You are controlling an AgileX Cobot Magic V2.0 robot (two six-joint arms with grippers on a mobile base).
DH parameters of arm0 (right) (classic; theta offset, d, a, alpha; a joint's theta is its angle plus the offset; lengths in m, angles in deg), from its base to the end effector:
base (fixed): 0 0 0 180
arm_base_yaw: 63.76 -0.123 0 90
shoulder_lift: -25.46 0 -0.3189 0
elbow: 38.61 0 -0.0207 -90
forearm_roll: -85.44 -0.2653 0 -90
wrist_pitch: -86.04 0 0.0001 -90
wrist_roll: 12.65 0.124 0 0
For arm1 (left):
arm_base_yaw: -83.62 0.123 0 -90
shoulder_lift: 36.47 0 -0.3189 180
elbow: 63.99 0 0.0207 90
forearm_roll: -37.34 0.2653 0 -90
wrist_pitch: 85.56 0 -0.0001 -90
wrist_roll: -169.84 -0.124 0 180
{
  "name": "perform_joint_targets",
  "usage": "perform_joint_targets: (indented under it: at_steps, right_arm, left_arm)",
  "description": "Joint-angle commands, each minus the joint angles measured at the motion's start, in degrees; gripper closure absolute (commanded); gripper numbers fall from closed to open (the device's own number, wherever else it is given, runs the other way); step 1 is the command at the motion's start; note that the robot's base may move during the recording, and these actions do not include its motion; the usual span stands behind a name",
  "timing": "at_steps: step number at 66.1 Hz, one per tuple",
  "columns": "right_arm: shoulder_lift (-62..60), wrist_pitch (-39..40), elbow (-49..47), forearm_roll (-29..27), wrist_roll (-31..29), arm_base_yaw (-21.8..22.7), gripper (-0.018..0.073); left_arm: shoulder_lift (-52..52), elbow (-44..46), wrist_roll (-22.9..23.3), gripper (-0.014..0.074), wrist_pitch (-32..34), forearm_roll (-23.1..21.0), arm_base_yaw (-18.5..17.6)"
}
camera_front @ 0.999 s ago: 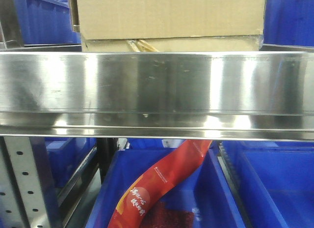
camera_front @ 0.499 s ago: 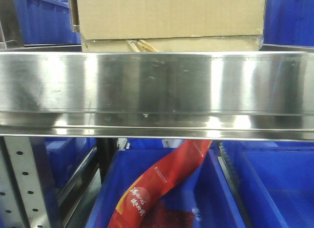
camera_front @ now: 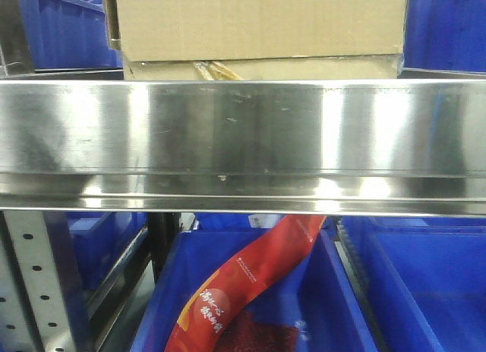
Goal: Stack two boxes on right shelf middle
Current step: 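Open both grippers and withdraw them from the box stack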
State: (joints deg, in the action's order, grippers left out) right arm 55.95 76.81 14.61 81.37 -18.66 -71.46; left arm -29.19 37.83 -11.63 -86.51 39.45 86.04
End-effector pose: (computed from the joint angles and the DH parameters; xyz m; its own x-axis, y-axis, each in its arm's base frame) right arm 0.1093 0.0162 0.3280 -0.0454 -0.0412 -0.9981 -0.1469 0.9886 -0.0341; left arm 0.0702 0.0030 0.2127 0.0598 0.0650 -0.9961 -0.0467 0.9970 0.0623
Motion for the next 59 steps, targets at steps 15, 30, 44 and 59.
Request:
perform_joint_targets:
  at_steps: [15,30,44,59]
  right_arm:
    - [-15.5,6.9,17.5,-2.5,0.0,9.2,0.0721]
    - [-23.5,6.6,24.8,-2.7,0.0,9.2,0.0721]
    - [-23.5,4.5,24.8,-2.3,0.0,9.2,0.0721]
    - [-23.5,4.5,24.8,-2.3,0.0,9.2,0.0721]
  left_arm:
    - [-0.3,0.1,0.0,0.0707,1.0,-0.4,0.2]
    - [-0.3,0.1,0.0,0.0707,1.0,-0.4,0.2]
    - [-0.3,0.1,0.0,0.0707,1.0,-0.4,0.2]
    - [-0.3,0.1,0.0,0.0707,1.0,-0.4,0.2]
